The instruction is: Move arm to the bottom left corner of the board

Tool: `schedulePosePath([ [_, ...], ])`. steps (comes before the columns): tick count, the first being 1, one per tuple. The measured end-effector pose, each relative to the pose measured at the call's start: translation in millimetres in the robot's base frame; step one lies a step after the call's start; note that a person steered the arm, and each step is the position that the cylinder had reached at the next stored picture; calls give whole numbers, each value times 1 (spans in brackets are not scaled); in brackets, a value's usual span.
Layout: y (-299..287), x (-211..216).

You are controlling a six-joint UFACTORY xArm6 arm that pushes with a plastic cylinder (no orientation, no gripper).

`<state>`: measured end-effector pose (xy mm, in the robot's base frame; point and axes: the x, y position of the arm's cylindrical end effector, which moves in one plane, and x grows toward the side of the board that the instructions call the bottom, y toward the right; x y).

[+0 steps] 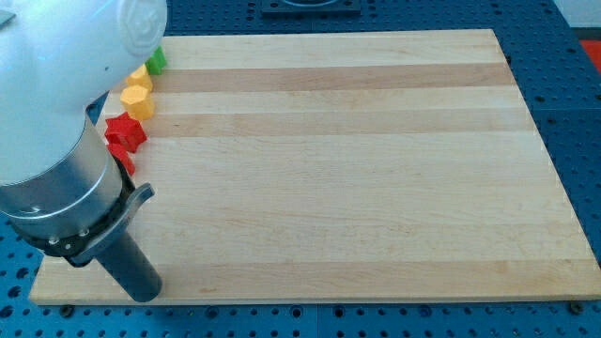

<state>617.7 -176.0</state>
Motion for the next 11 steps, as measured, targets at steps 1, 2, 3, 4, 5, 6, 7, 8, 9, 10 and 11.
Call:
schedulePosePath([
  [1, 0, -3],
  [2, 0, -19],
  [3, 1, -26],
  [4, 9, -37],
  [5, 22, -37],
  [6, 12, -2],
  [7, -4, 0],
  [8, -76, 0],
  [9, -128, -5],
  [10, -127, -20],
  [11, -120, -36],
])
